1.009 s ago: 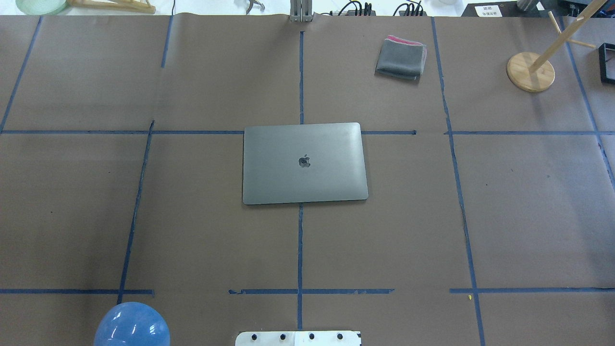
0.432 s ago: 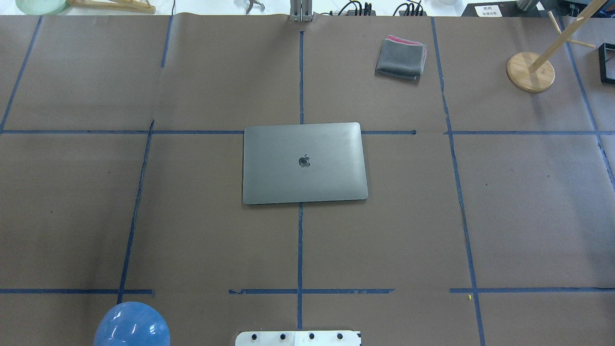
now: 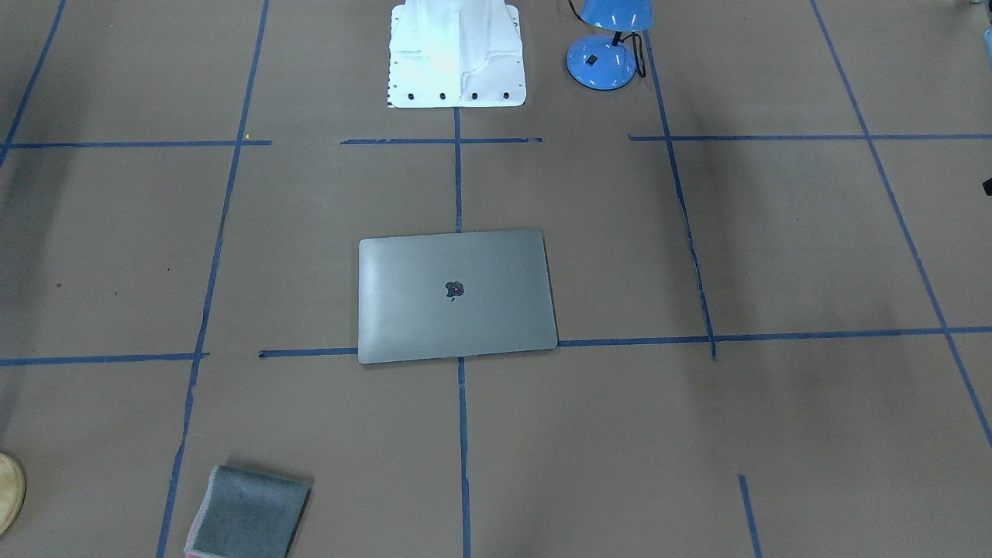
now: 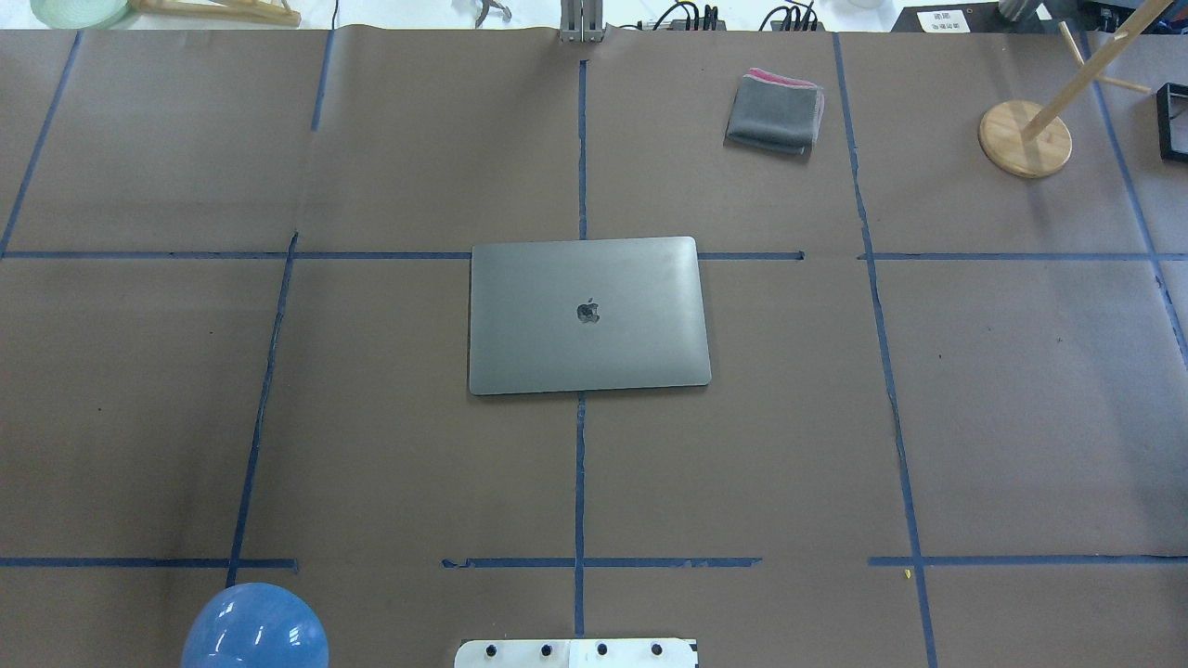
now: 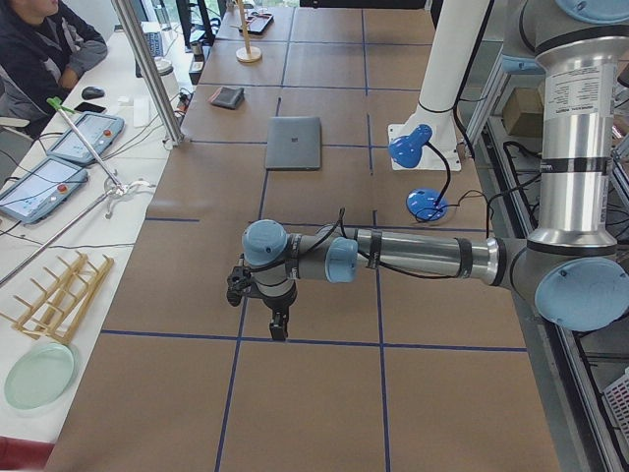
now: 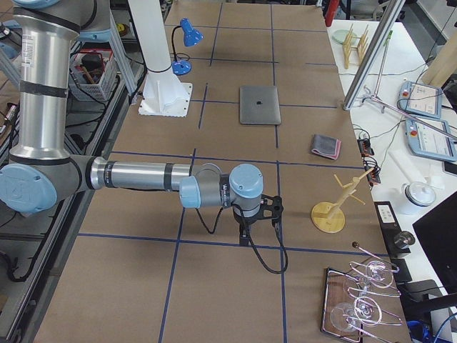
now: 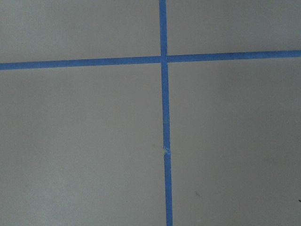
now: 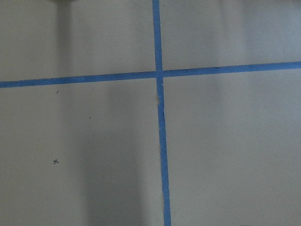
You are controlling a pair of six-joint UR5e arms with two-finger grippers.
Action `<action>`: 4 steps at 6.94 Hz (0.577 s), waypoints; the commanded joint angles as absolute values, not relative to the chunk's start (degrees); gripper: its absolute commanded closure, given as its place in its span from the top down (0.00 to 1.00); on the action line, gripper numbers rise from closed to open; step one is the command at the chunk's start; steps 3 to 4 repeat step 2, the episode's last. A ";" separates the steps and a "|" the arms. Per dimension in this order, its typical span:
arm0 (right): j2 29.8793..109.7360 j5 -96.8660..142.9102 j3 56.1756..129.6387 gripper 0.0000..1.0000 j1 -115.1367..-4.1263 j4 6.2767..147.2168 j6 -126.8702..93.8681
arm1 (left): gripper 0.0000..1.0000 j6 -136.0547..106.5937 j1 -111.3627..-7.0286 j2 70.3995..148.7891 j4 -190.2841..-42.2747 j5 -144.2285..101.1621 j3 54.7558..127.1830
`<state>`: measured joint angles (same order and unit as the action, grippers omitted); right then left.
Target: Close laptop
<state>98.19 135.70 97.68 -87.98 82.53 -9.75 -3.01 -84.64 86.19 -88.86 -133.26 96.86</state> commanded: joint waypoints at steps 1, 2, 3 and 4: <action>98.17 135.70 97.73 1.00 -87.98 82.53 -9.84 | 1.00 -3.08 -84.64 86.13 -88.86 -133.24 96.86; 98.26 135.70 97.82 1.00 -87.98 82.53 -9.84 | 1.00 -3.16 -84.64 86.13 -88.86 -133.24 96.94; 98.26 135.70 97.82 1.00 -87.98 82.53 -9.84 | 1.00 -3.16 -84.64 86.13 -88.86 -133.24 96.94; 98.26 135.70 97.82 1.00 -87.98 82.53 -9.84 | 1.00 -3.16 -84.64 86.13 -88.86 -133.24 96.94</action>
